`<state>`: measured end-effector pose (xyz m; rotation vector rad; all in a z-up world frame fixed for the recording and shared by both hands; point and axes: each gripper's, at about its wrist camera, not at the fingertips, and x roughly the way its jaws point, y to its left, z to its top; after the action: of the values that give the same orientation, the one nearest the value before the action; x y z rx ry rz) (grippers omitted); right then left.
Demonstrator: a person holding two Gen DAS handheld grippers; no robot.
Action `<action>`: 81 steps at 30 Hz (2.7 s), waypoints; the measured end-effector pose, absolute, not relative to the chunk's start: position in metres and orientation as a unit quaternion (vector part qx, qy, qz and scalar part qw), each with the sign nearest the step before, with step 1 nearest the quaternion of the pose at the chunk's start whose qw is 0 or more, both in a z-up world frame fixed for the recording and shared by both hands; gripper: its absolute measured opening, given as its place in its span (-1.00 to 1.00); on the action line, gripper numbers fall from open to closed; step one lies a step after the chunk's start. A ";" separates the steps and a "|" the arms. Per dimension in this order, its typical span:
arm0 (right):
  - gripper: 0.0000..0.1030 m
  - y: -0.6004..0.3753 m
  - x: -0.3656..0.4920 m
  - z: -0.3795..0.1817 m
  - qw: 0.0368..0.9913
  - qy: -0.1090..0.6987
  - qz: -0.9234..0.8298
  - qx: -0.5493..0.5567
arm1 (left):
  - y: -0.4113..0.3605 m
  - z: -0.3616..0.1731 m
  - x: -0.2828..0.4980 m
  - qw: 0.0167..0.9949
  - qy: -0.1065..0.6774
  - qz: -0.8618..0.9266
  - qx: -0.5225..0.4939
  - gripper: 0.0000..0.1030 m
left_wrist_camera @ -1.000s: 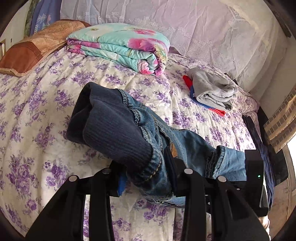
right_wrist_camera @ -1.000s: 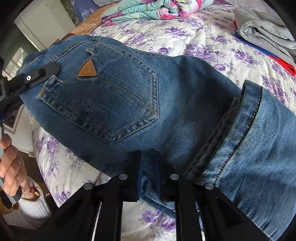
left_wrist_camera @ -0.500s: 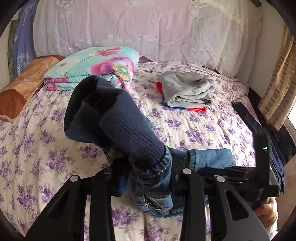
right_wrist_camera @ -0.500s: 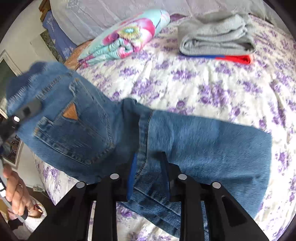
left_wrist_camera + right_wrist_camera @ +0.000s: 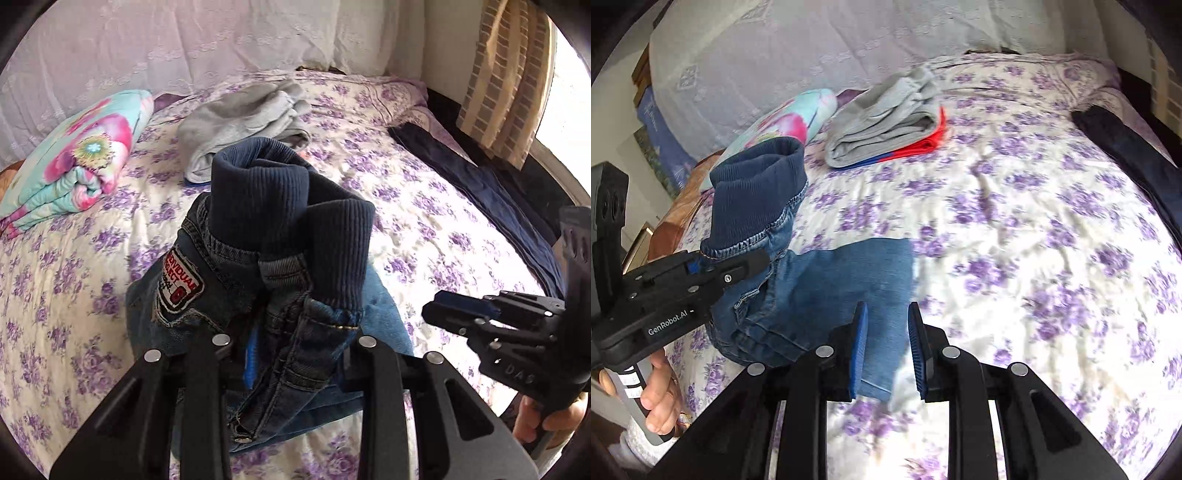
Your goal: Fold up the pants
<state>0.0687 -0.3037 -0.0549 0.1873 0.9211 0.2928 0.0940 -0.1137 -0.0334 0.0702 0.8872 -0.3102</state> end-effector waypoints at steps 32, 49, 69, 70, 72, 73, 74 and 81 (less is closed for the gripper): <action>-0.34 -0.246 0.117 -0.089 0.869 0.467 0.147 -0.072 | -0.046 -0.027 0.089 0.878 0.451 -0.155 -0.034 0.54; 0.00 -0.171 0.180 -0.003 0.814 0.493 0.299 -0.071 | -0.065 -0.057 0.030 0.880 0.443 -0.170 -0.013 0.54; 0.28 -0.083 0.198 -0.036 0.788 0.530 0.272 -0.154 | -0.040 -0.070 0.032 0.866 0.463 -0.182 -0.047 0.44; 0.33 -0.100 0.187 -0.020 0.802 0.514 0.273 -0.132 | -0.023 -0.064 0.033 0.872 0.456 -0.167 -0.063 0.44; 0.53 -0.138 0.164 0.002 0.830 0.486 0.259 -0.088 | 0.012 -0.060 0.039 0.872 0.455 -0.143 -0.109 0.54; 0.64 -0.159 0.153 0.007 0.840 0.476 0.251 -0.067 | 0.028 -0.062 0.043 0.865 0.461 -0.139 -0.141 0.60; 0.66 -0.179 0.146 0.008 0.848 0.470 0.242 -0.044 | 0.043 -0.067 0.049 0.855 0.470 -0.135 -0.171 0.61; 0.66 -0.280 0.085 -0.047 0.857 0.469 0.173 0.127 | 0.068 -0.126 0.095 0.765 0.547 -0.156 -0.302 0.61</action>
<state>0.0846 -0.2797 -0.0467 0.2667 0.9845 0.3641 0.0953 0.0685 -0.1258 -0.6555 1.1887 -0.3389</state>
